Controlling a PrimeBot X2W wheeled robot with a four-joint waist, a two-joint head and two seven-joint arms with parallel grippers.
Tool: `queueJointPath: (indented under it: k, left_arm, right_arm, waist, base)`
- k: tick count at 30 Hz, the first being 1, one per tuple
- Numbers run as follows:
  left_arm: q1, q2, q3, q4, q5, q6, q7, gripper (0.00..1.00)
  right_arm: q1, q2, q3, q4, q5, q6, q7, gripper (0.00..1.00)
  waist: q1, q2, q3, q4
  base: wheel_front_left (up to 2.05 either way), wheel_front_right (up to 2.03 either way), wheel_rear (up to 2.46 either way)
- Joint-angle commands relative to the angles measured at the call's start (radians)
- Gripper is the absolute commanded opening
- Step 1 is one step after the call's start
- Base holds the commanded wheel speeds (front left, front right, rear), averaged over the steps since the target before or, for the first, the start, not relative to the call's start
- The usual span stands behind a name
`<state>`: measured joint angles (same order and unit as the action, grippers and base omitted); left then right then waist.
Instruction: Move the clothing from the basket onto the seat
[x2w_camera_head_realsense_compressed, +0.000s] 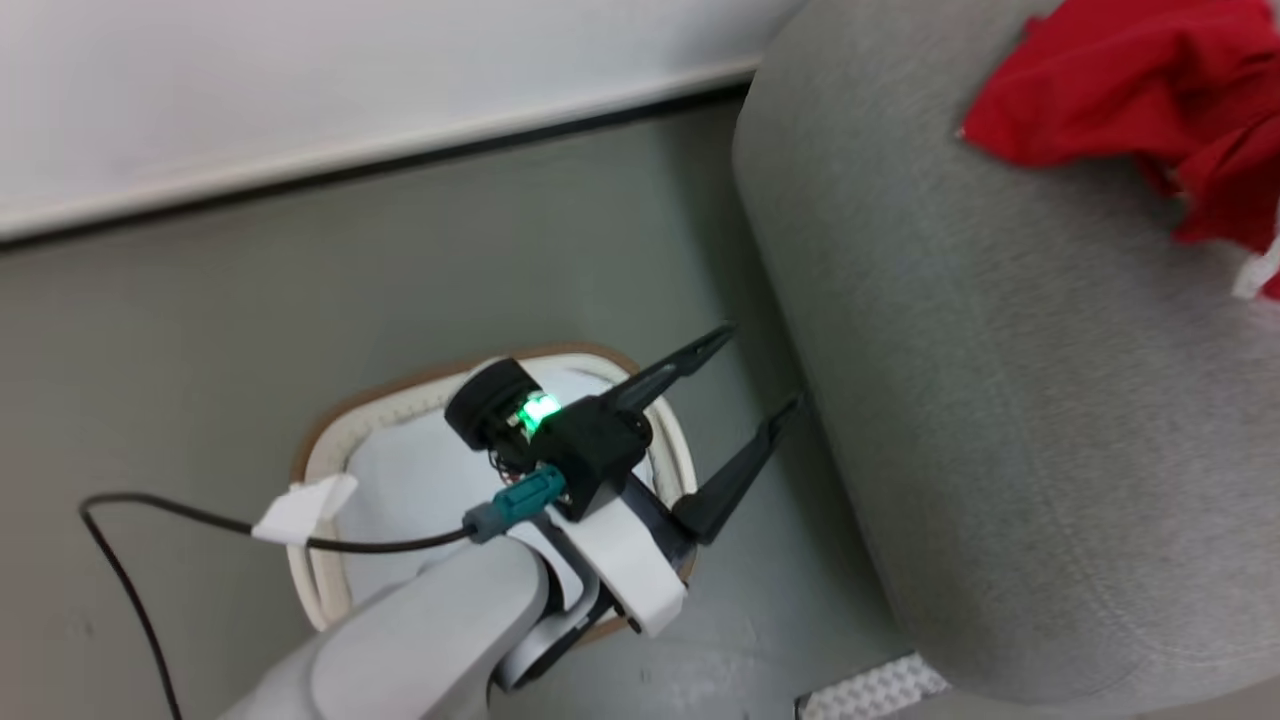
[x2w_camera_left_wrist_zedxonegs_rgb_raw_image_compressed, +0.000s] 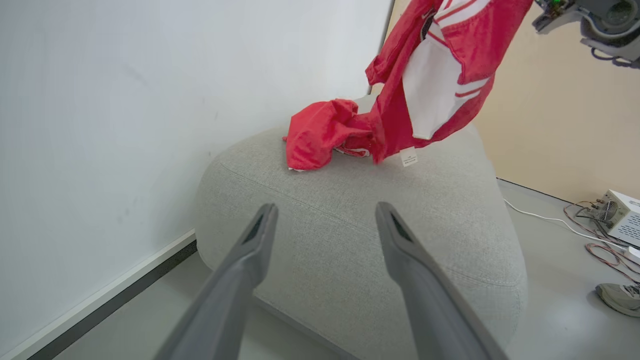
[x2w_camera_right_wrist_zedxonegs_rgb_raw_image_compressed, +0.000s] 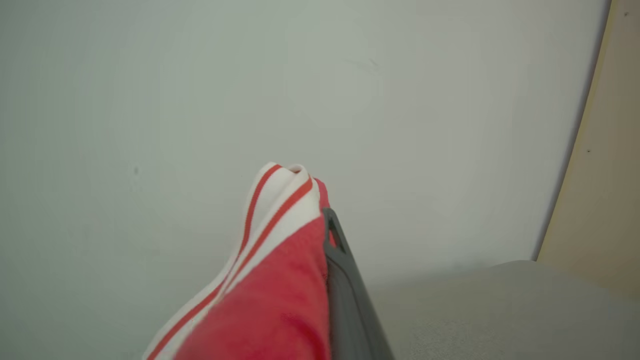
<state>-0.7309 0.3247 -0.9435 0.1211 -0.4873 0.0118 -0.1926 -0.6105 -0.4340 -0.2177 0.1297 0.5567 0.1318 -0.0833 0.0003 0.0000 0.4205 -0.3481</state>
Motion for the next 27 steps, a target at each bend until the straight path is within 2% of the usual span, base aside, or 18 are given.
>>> queueJointPath:
  k: [1,6,12,17,21,22,23,27]
  left_arm:
    - [-0.024,0.012,0.005,-0.014,0.021,-0.001,0.009,1.00]
    - [-0.065,0.041,0.018,-0.048,0.031,0.000,0.026,1.00]
    - [-0.098,0.053,0.019,-0.066,0.044,-0.004,0.033,1.00]
    - [-0.105,0.041,0.015,-0.053,0.041,-0.004,0.028,1.00]
    - [-0.098,0.032,0.014,-0.036,0.029,-0.006,0.014,1.00]
    - [-0.095,0.031,0.016,-0.030,0.027,-0.005,0.010,1.00]
    - [-0.091,0.031,0.017,-0.024,0.024,-0.004,0.005,1.00]
    - [-0.071,0.023,0.018,0.001,0.007,0.001,-0.010,1.00]
  right_arm:
    - [-0.023,-0.019,-0.027,0.017,0.009,-0.002,-0.002,0.00]
    - [-0.073,-0.060,-0.061,0.115,0.033,-0.002,0.002,0.00]
    - [-0.120,-0.095,0.009,0.333,0.079,-0.002,0.054,0.00]
    - [-0.157,-0.120,0.072,0.509,0.084,-0.002,0.089,0.00]
    - [-0.169,-0.139,0.140,0.599,0.090,-0.002,0.132,0.45]
    - [-0.173,-0.143,0.153,0.612,0.092,-0.002,0.140,0.69]
    - [-0.175,-0.148,0.169,0.624,0.093,-0.002,0.148,1.00]
    - [-0.167,-0.166,0.234,0.649,0.103,-0.002,0.202,1.00]
  waist:
    - [-0.0003,0.0000,0.116,0.065]
    - [-0.0003,0.0000,0.212,0.088]
    - [-0.0003,0.0000,0.278,0.104]
    - [-0.0003,0.0000,0.284,0.112]
    - [-0.0003,0.0000,0.261,0.116]
    - [-0.0003,0.0000,0.252,0.116]
    - [-0.0003,0.0000,0.242,0.116]
    - [-0.0003,0.0000,0.185,0.109]
  base:
    - [0.00,0.00,0.00]
    - [0.00,0.00,0.00]
    - [0.00,0.00,0.00]
    - [0.00,0.00,0.00]
    - [0.00,0.00,0.00]
    - [0.00,0.00,0.00]
    - [0.00,0.00,0.00]
    - [0.00,0.00,0.00]
